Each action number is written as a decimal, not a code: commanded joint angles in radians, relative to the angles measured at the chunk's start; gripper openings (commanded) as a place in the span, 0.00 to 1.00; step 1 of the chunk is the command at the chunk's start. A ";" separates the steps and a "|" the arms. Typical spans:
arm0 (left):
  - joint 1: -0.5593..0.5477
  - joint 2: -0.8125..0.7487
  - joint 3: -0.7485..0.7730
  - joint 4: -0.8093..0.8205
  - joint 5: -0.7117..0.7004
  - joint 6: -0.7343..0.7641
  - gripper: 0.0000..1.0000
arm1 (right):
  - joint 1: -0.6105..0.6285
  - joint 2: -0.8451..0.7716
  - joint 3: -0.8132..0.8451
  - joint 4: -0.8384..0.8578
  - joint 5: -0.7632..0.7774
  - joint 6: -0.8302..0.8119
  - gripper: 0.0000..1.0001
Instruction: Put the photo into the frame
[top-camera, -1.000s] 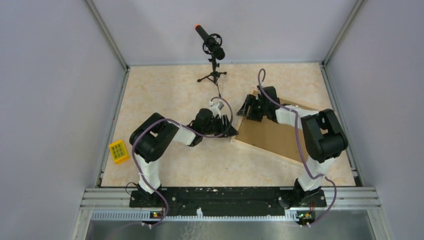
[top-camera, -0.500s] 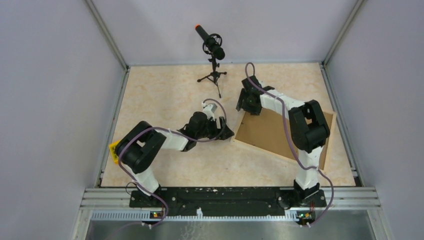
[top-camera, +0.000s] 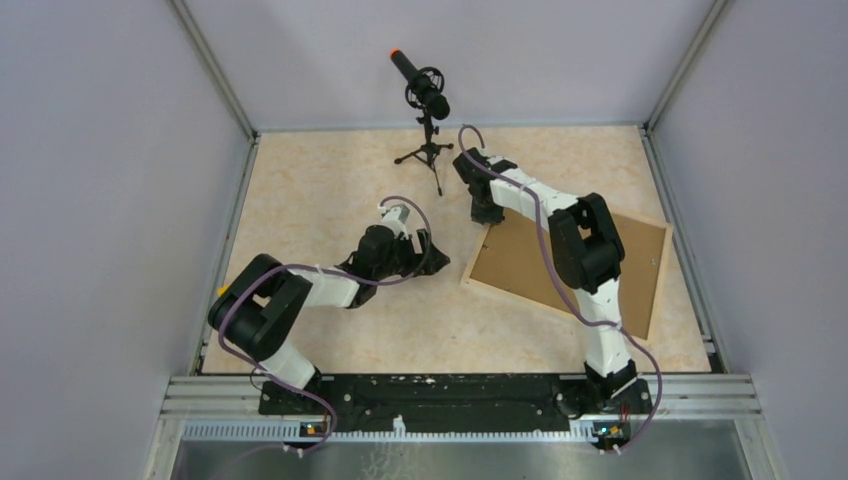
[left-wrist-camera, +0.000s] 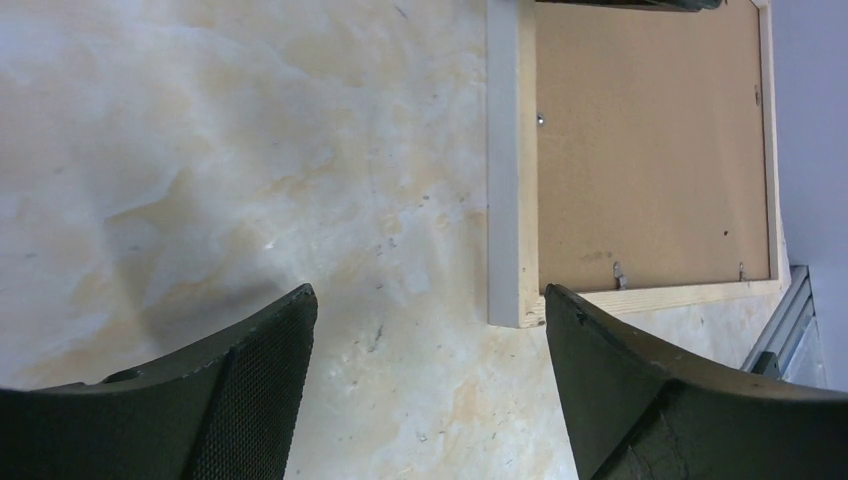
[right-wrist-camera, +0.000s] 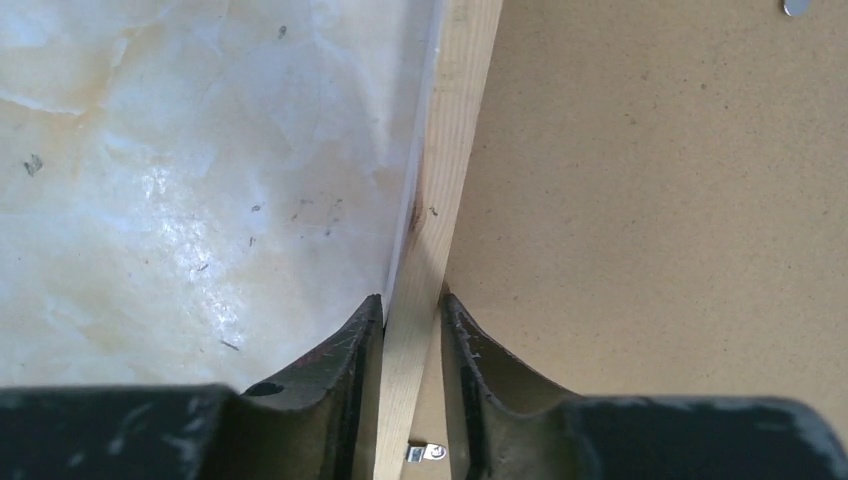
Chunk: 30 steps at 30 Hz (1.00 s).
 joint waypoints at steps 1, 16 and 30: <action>0.031 -0.053 -0.033 0.061 0.012 -0.023 0.88 | 0.003 0.096 -0.046 -0.030 -0.078 -0.031 0.22; 0.058 -0.062 -0.051 0.081 0.040 -0.041 0.88 | 0.004 0.002 -0.072 -0.014 -0.211 -0.218 0.00; 0.094 -0.087 -0.082 0.101 0.050 -0.064 0.88 | 0.043 -0.298 -0.436 0.251 -0.296 -0.699 0.00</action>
